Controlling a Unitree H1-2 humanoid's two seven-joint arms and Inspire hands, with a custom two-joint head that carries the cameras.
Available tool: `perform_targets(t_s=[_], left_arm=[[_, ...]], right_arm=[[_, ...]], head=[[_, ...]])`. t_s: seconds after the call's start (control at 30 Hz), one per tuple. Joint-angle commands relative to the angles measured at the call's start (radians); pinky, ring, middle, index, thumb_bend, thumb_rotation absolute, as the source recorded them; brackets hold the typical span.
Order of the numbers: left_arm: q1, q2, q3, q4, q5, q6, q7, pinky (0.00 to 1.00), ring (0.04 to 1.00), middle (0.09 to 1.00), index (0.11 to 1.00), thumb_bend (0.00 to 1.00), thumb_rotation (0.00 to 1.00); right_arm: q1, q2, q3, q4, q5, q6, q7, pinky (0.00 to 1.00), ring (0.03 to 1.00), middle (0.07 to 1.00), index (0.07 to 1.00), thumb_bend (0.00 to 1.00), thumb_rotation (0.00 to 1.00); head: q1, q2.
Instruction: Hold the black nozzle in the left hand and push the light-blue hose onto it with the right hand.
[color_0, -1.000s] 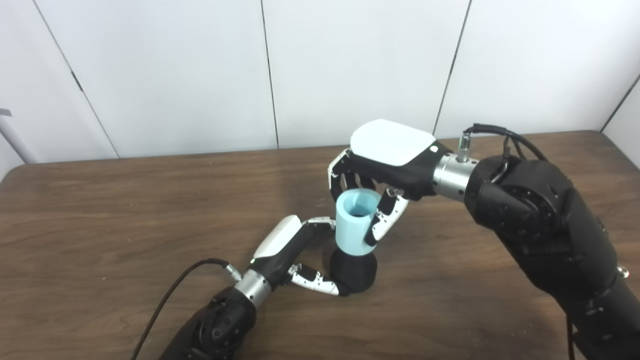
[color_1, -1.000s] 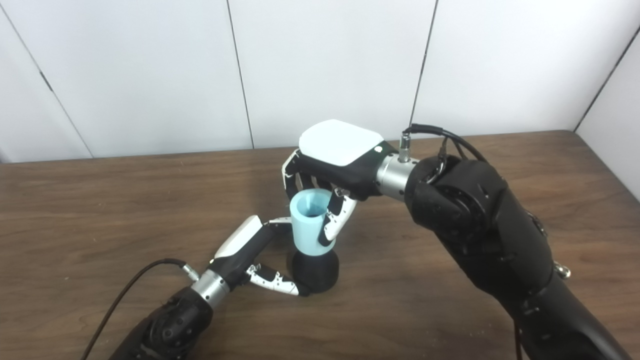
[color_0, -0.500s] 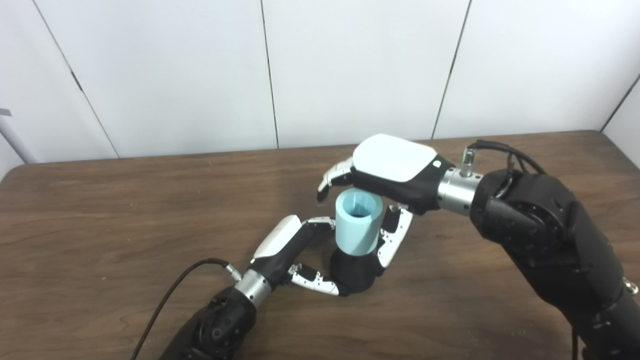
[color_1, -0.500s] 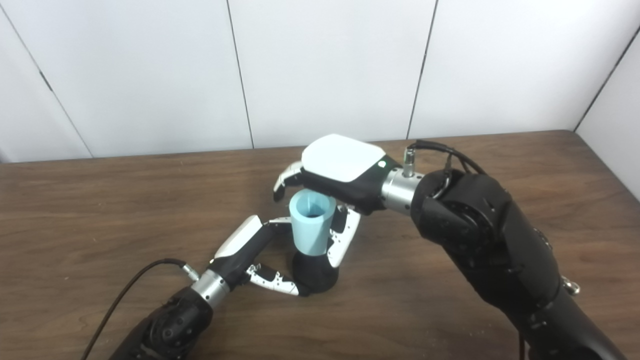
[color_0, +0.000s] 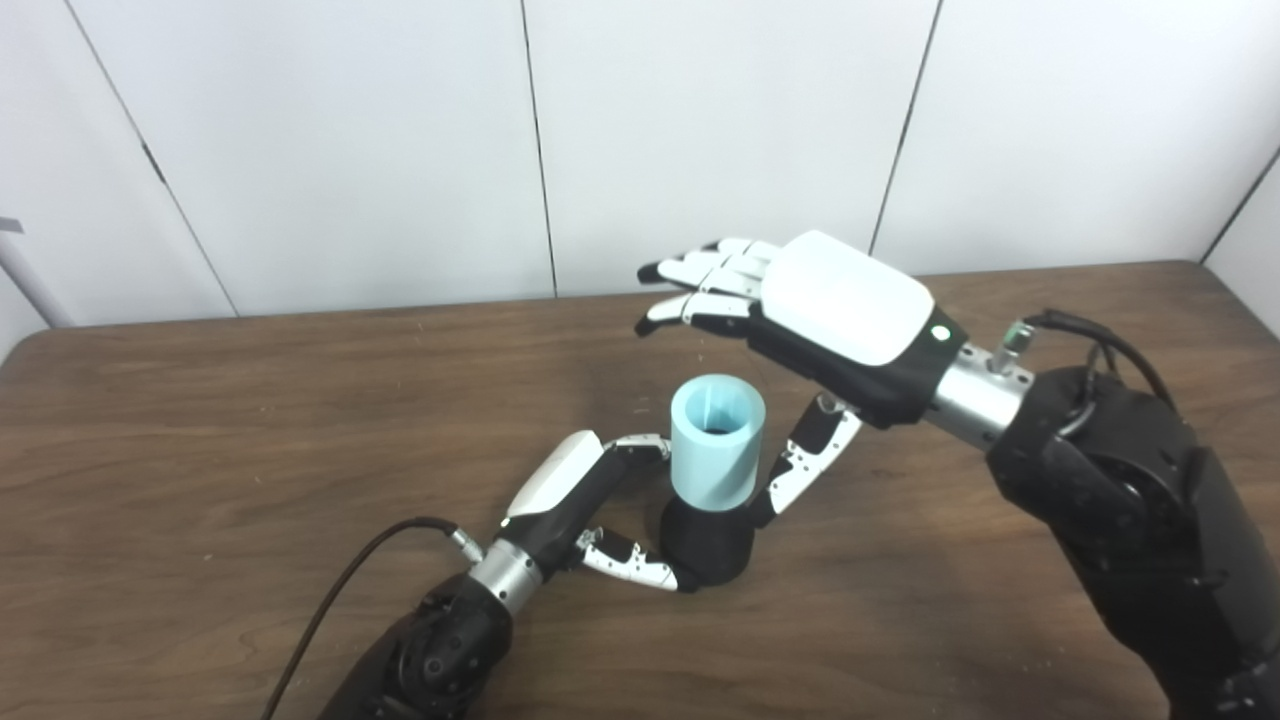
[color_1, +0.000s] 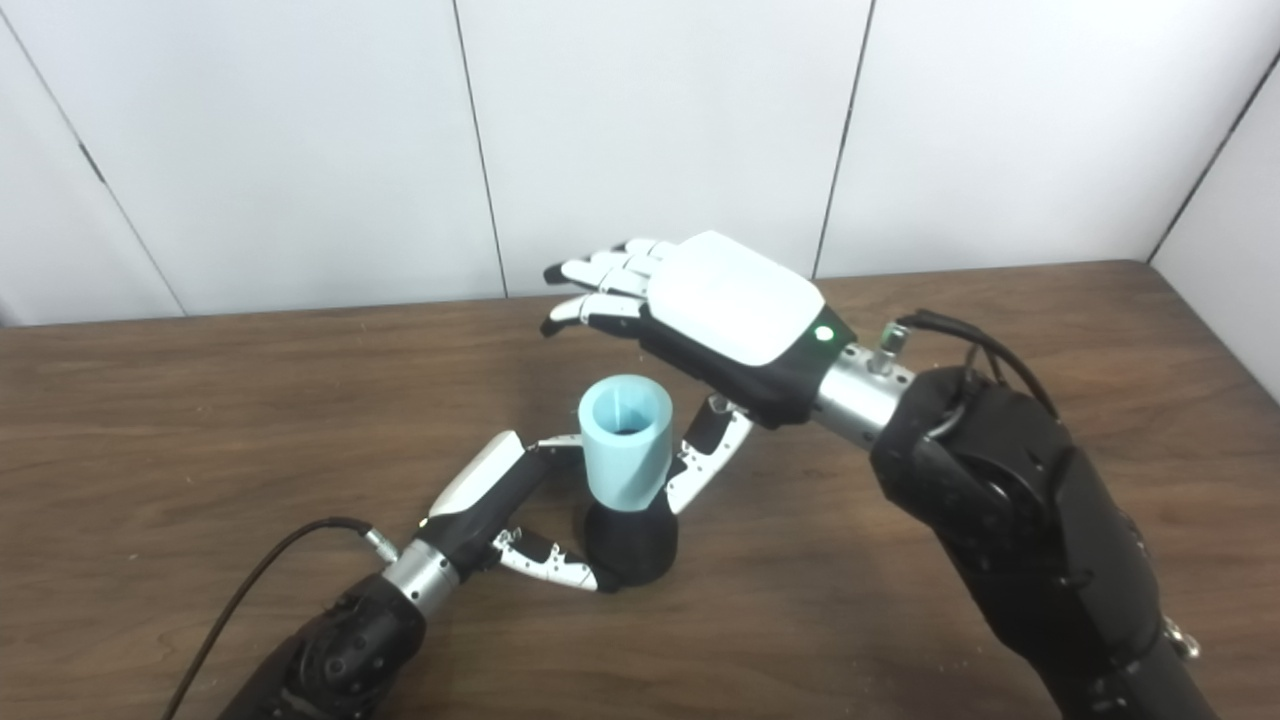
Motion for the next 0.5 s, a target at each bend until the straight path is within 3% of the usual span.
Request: perform_targets(t_s=[0.0, 0.17, 0.47], left_arm=[[0.055, 0.031, -0.043, 0.066, 0.042, 0.074, -0.104, 0.86, 0.852, 0.758, 0.482, 0.52, 0.07], [0.055, 0.031, -0.041, 0.063, 0.039, 0.077, -0.108, 0.86, 0.852, 0.758, 0.482, 0.52, 0.07], [0.055, 0.033, -0.042, 0.062, 0.037, 0.076, -0.111, 0.86, 0.852, 0.758, 0.481, 0.52, 0.07]], right_arm=[[-0.001, 0.004, -0.026, 0.003, 0.007, -0.065, -0.083, 0.94, 0.942, 0.953, 0.831, 0.98, 0.37], [0.055, -0.008, -0.038, 0.038, -0.013, -0.168, -0.165, 0.94, 0.947, 0.955, 0.848, 0.97, 0.37], [0.099, -0.035, -0.037, 0.048, -0.043, -0.237, -0.164, 0.94, 0.986, 1.000, 0.937, 0.93, 0.36]], head=[[0.000, 0.000], [0.002, 0.000], [0.001, 0.001]])
